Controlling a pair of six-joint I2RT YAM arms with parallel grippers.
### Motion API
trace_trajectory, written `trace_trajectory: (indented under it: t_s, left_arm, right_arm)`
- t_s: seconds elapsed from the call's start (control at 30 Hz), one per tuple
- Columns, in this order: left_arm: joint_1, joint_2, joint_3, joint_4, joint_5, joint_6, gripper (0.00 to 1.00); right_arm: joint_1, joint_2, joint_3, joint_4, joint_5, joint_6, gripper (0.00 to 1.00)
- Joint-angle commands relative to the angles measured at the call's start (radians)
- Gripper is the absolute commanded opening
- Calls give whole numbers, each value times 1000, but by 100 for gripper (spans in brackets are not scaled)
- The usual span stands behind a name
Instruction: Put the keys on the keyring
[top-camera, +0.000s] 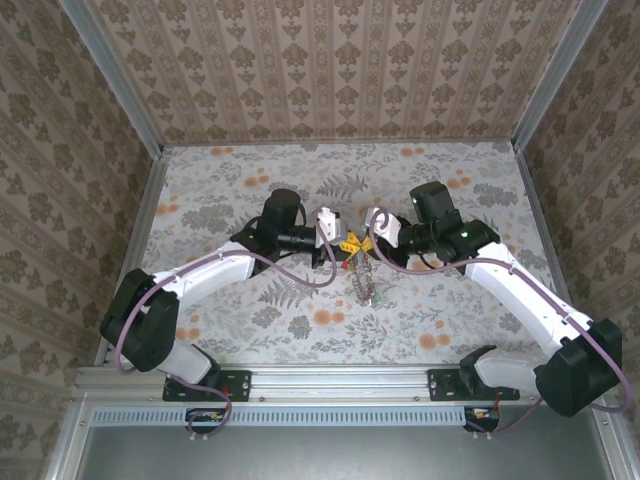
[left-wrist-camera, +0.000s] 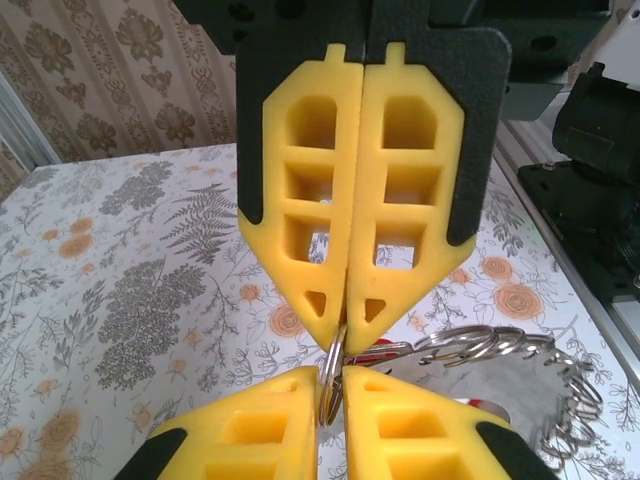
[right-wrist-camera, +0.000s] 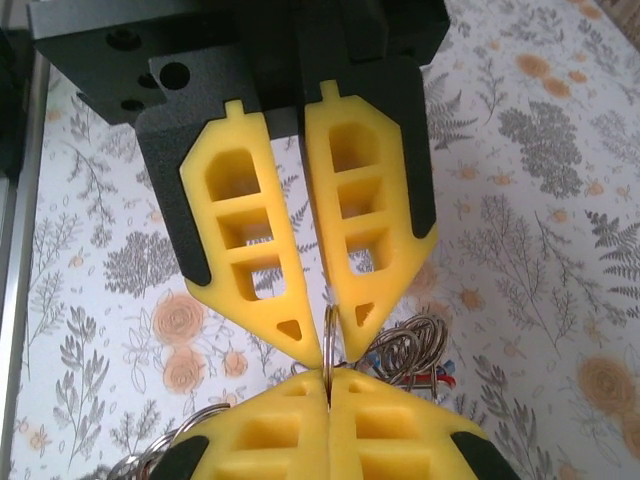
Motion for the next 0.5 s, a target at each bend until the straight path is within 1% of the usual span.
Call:
trace_trajectory:
  t_s: [0.0,0.1,0.13,0.2,0.27,0.3,0.37,0.47]
  left_arm:
    - [-12,-11,38,-73,-19,53,12]
    - [-15,-7,49,-96,-29,64,0]
    - [-15,-6,49,-99,-29,63,0]
    - [-15,-8,42,-83,-26,56,0]
    - [-10,-10,25,-25,2,30,0]
    - [-7,-12,13,12,21,9,0]
    - [-3,-14,-15,112,55,-35,0]
    - [3,-7,-43,233,103,-95,0]
  right_arm:
    - [39,21,83,-101,97,-51,0]
    - [61,39,114,-146,154,-63,0]
    - [66,42,121,-152,167,-62,0]
    - [69,37,115,-143,176,-63,6]
    - [66,21,76,-83,151,-59,10]
    - [60,12,49,-43,127,-57,11]
    - [18,-5,-27,85,11,-18,15]
    - [-44,-2,-102,215,-154,53,19]
